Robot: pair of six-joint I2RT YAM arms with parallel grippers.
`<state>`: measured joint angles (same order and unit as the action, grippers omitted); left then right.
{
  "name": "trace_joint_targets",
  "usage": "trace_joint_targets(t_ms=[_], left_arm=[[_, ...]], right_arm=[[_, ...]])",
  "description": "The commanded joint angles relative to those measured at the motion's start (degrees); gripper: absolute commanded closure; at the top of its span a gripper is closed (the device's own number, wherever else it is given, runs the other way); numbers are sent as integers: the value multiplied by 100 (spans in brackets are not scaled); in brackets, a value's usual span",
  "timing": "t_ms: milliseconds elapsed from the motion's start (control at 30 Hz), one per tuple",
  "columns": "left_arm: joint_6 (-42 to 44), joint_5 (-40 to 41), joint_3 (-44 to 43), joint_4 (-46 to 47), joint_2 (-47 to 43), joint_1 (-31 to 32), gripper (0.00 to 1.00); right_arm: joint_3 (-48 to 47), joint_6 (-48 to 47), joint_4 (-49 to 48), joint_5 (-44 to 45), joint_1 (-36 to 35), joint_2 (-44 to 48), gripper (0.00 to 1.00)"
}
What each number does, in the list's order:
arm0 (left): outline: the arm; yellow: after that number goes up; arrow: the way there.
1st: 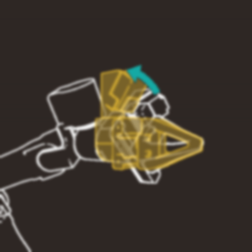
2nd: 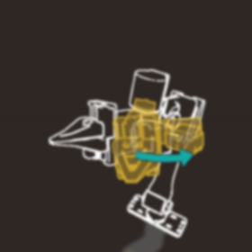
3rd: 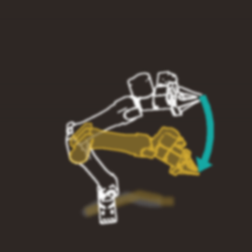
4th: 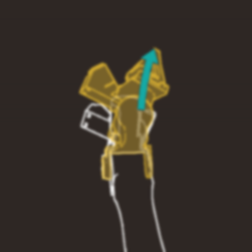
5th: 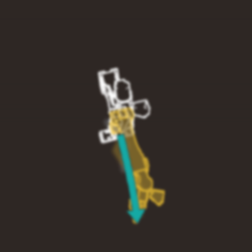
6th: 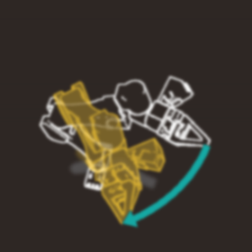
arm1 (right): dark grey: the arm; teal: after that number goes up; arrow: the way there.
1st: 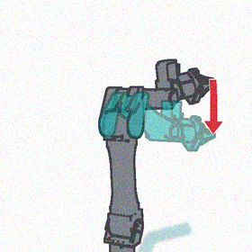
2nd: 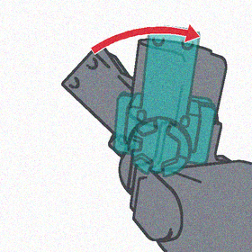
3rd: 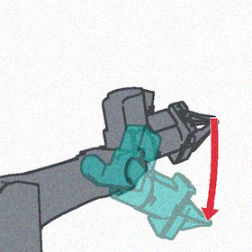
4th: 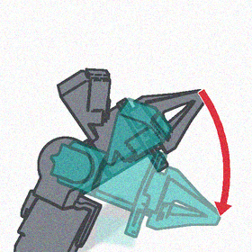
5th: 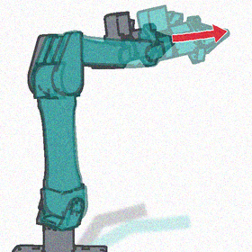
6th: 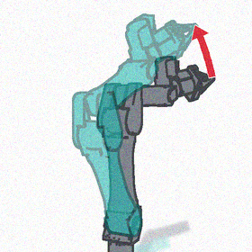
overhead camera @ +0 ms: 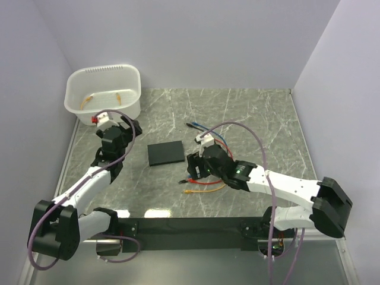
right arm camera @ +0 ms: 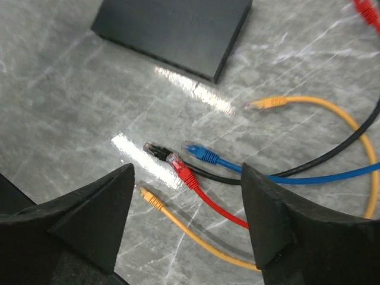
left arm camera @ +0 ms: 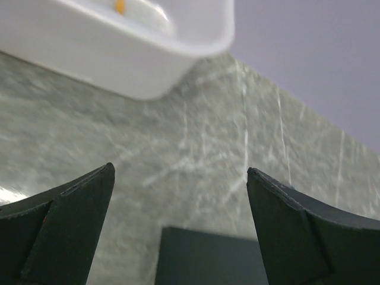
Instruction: Insert the plug into the switch port
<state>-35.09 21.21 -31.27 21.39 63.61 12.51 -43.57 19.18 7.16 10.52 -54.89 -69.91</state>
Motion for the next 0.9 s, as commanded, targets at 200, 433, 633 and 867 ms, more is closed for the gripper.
trace_joint_targets(t_ms=[200, 433, 633, 867], left_arm=[[-358, -873, 243, -740, -1175, 401, 2], [-297, -944, 463, -987, -1878, 401, 3], [-314, -1031, 569, -865, -1914, 410, 4], [-323, -1102, 560, -803, -1879, 419, 5]], right_arm=[[-160, 121, -74, 46, -241, -1050, 43], [-231, 130, -136, -33, -276, -1455, 47], [-196, 191, -197, -94, -294, -1736, 48], [-143, 227, -241, -59, -303, -1921, 51]])
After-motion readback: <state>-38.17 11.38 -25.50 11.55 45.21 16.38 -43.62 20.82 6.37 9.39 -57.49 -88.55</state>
